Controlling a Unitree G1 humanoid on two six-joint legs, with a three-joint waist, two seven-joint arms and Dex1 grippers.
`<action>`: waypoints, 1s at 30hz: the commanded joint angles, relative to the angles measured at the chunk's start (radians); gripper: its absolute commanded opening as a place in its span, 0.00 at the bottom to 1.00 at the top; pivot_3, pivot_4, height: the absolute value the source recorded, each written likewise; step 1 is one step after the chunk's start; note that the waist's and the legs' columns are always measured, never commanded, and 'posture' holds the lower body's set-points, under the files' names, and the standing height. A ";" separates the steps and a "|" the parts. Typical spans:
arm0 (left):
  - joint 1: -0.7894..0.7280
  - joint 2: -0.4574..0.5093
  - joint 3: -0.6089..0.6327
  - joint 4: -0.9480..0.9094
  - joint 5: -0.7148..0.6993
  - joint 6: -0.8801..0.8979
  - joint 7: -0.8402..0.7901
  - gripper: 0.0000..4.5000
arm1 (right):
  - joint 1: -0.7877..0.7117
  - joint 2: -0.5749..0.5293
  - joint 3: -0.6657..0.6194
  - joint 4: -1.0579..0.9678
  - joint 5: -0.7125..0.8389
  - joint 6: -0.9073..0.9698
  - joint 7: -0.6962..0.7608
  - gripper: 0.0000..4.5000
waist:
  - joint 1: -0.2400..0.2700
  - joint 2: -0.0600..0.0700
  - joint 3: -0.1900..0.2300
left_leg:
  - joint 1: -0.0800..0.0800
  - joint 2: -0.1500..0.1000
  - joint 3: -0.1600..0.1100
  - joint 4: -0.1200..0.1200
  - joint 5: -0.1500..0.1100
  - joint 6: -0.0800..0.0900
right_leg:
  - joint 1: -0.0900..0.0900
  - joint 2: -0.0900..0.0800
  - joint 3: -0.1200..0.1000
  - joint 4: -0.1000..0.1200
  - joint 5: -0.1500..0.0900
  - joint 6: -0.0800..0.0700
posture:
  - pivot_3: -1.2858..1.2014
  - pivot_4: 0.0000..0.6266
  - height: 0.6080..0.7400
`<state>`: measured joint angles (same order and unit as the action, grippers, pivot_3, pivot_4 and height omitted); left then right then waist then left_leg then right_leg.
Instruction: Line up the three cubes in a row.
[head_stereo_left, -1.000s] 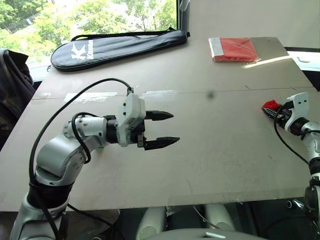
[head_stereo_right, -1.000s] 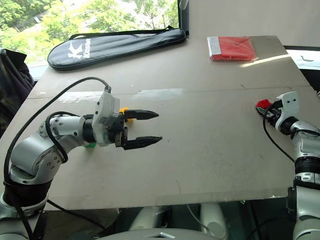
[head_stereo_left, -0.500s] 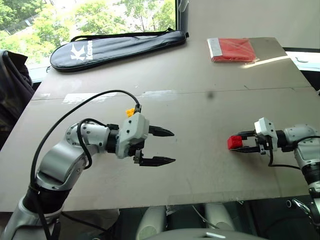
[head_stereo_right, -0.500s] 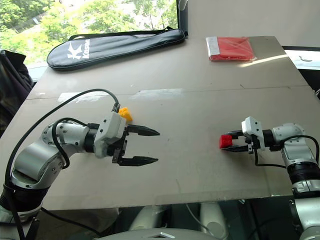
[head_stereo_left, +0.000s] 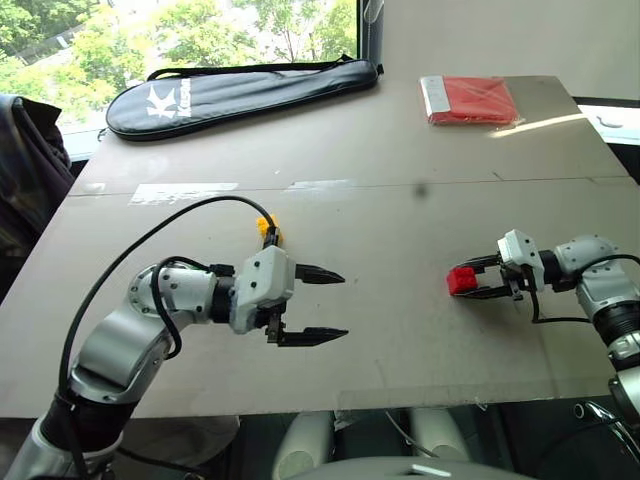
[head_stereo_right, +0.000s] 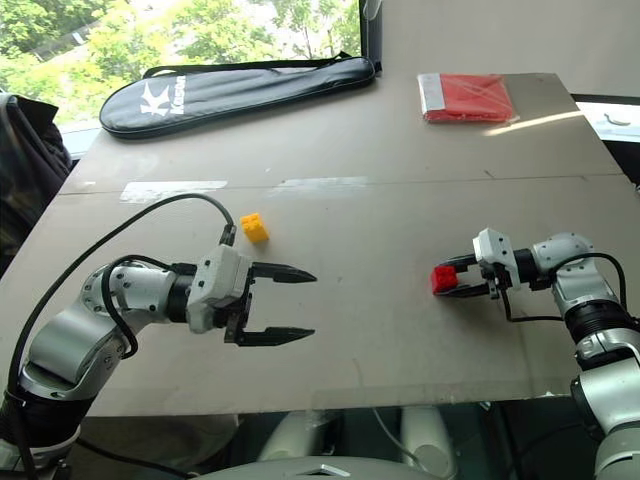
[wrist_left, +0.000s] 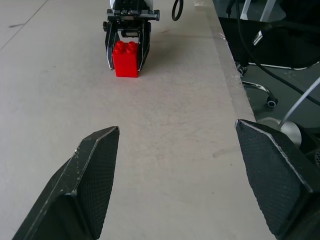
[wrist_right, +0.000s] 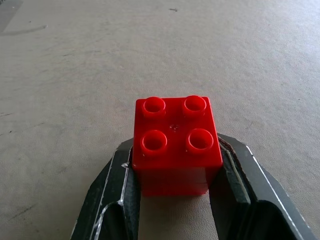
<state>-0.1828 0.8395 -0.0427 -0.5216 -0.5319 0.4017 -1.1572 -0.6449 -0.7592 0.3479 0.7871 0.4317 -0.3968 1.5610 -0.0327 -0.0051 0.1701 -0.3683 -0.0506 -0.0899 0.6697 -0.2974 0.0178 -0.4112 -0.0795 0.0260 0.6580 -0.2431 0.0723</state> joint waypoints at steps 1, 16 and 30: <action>-0.011 0.000 0.005 0.009 0.017 -0.036 -0.005 0.84 | -0.019 -0.023 0.002 0.005 0.015 -0.005 0.053 0.30 | 0.000 0.000 0.000 | 0.000 0.000 0.000 0.000 0.000 0.000 | 0.000 0.000 0.000 0.000 0.000 0.000 | 0.52 0.24 0.94; 0.091 -0.030 0.060 -0.009 -0.018 -0.029 0.054 0.84 | -0.010 -0.054 -0.109 -0.013 0.035 -0.006 0.053 0.99 | -0.004 0.001 0.001 | 0.000 0.000 0.001 0.000 0.000 0.000 | 0.000 0.000 0.001 0.000 0.000 0.000 | 0.52 0.24 0.94; 0.375 -0.441 0.334 -0.058 0.095 -0.113 0.677 0.84 | 0.427 -0.051 -0.520 -0.662 0.320 0.424 -0.157 0.99 | 0.025 0.001 0.000 | -0.001 0.000 -0.001 0.000 -0.002 0.004 | 0.000 -0.006 -0.002 0.000 0.001 -0.001 | 0.52 0.24 0.94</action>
<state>0.1887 0.4091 0.2469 -0.5800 -0.4598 0.3307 -0.5318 -0.2293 -0.8089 -0.1253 0.2054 0.7185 -0.0015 1.4308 -0.0078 -0.0040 0.1701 -0.3688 -0.0509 -0.0911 0.6700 -0.2997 0.0217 -0.4108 -0.0853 0.0245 0.6585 -0.2425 0.0718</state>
